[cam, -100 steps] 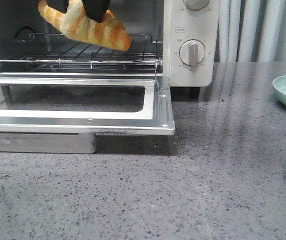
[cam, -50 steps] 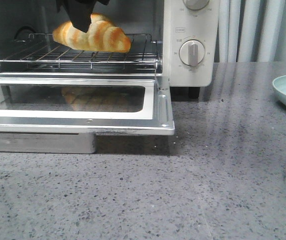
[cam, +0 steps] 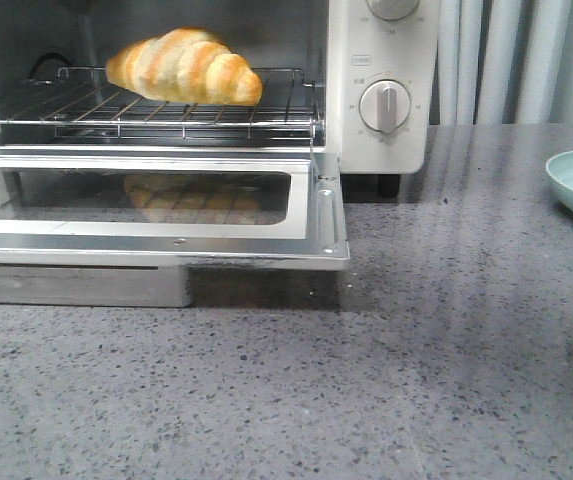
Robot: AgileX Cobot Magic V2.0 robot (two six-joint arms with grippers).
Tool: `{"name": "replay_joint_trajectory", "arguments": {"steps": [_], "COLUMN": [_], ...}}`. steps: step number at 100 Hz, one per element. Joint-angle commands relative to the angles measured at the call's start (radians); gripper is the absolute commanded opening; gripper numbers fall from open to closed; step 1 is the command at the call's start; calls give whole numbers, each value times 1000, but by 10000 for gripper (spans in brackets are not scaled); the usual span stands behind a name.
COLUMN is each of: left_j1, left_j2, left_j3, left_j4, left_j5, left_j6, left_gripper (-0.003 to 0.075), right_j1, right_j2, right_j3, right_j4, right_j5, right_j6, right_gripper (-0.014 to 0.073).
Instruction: Put bread in oven
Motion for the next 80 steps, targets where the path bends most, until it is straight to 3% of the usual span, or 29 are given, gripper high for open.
{"name": "replay_joint_trajectory", "arguments": {"steps": [1, 14, 39, 59, 80], "left_j1": [41, 122, 227, 239, 239], "left_j2": [-54, -172, -155, -155, -155], "left_j3": [38, 184, 400, 549, 602], "left_j4": [11, 37, 30, 49, 55], "left_j5": [-111, -203, -288, -371, -430], "left_j6": [-31, -14, -14, -13, -13], "left_gripper": [-22, -22, -21, -21, -21], "right_j1": [26, 40, 38, 38, 23], "right_j2": [-85, -110, -121, -142, -203], "right_j3": [-35, -35, -35, -35, -33], "right_j4": [-42, -42, -47, -47, -47], "right_j5": [-6, 58, 172, 191, 192], "right_j6": [8, 31, 49, 51, 53], "right_gripper": [412, 412, 412, 407, 309]}}
